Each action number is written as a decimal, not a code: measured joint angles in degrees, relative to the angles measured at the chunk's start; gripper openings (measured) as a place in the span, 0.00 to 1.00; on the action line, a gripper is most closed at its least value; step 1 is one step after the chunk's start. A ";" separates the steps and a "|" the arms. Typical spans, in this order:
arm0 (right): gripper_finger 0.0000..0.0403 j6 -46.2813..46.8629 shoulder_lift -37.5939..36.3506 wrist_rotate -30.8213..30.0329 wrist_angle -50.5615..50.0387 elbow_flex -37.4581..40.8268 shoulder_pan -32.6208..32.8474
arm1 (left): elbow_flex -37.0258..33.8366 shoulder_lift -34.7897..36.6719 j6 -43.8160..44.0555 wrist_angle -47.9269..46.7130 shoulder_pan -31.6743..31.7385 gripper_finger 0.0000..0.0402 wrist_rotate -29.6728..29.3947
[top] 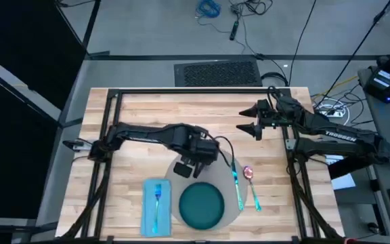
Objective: Set table place
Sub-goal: Move the purple cup to the top right of the table
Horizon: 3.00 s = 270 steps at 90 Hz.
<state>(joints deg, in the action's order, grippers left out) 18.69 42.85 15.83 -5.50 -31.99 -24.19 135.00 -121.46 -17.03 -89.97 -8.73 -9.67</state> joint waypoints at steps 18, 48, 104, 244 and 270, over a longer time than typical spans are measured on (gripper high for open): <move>0.92 4.42 0.58 0.54 1.64 -0.04 5.07 | -0.31 10.97 6.63 -0.05 0.60 0.26 -0.09; 0.89 11.88 12.55 -5.90 -8.24 -10.61 12.59 | -0.34 25.84 17.48 -0.09 -0.74 0.26 -4.30; 0.85 20.74 34.02 -13.27 -22.52 -26.86 22.74 | -59.76 61.39 19.70 34.96 -2.56 0.26 -16.43; 0.00 13.44 26.06 -17.07 -50.60 -29.39 8.95 | -77.42 71.83 17.74 50.26 -2.54 0.26 -7.74; 0.00 11.70 26.57 -15.65 -48.61 -25.70 4.99 | -77.38 71.87 17.75 53.72 -2.56 0.26 -6.15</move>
<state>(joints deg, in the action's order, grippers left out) 30.39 69.42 0.19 -54.11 -57.69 -19.20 57.62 -49.58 0.72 -36.25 -11.29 -15.83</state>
